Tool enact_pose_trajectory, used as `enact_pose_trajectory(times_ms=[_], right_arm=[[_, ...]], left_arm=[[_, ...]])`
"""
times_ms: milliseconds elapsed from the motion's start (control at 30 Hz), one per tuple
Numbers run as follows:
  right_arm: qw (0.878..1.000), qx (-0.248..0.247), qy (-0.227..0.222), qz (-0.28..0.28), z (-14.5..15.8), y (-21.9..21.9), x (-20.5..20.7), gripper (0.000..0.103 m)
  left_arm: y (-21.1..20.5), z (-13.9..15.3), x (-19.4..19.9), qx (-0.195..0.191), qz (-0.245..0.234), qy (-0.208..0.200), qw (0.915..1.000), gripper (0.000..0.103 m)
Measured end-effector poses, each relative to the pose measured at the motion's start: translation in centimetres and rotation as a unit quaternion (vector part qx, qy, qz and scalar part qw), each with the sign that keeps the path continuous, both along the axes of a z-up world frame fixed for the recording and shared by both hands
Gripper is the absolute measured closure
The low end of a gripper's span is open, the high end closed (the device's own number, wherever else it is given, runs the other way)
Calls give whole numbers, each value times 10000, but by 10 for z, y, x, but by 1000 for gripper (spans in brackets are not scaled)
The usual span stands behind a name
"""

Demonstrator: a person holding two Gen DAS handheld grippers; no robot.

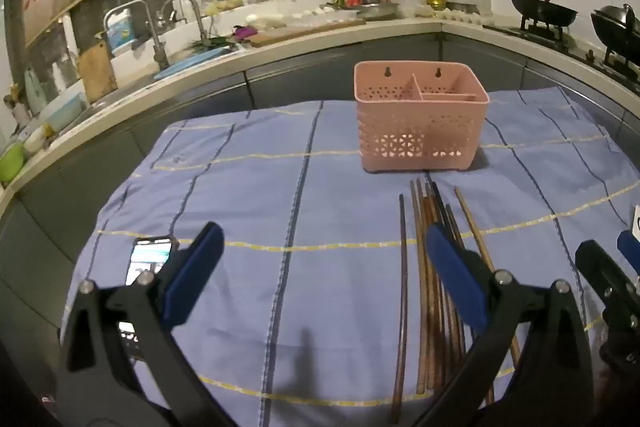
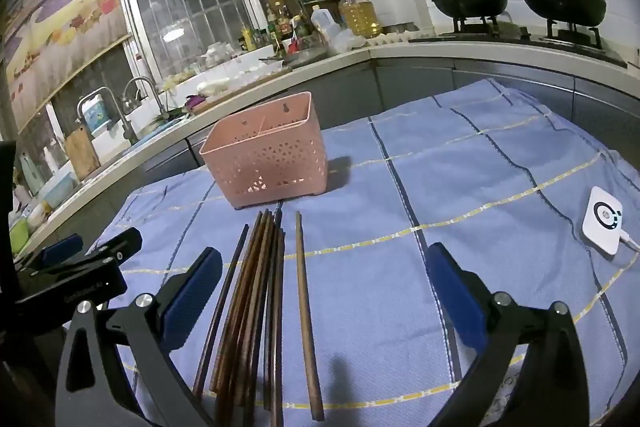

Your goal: Organize utensils

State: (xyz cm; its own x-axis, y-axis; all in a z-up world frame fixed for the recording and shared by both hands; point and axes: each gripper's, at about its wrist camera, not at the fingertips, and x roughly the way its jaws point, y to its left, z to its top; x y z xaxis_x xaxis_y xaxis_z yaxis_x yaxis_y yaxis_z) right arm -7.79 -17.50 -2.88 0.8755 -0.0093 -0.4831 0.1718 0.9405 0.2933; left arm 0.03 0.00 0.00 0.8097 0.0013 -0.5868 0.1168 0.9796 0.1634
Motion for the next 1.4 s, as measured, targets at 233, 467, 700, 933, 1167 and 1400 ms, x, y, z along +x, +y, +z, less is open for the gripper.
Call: enact_pose_trajectory(times_ms=[233,467,700,933,1167,1400], right_arm=[[10000,-10,36,0,-2,0,2,3],[10000,-15,46,38,-2,4,3,3],[9999,-40,47,118,-6,7,4,3],[9998,-171,-50,114,-5,12,6,3],[9994,-291,-115,121,-1,17,4,3],[9995,-283,-102,123,-1,16,3,3]], left_arm=[[6,2,-3,-103,15,-160,9998,6],[18,4,2,-302,211,9,9993,9],[17,1,5,-131,131,30,9998,9],[16,2,4,40,299,-145,9994,9],[20,4,4,-144,360,-180,9991,9],[22,3,5,-190,307,-225,9991,7]])
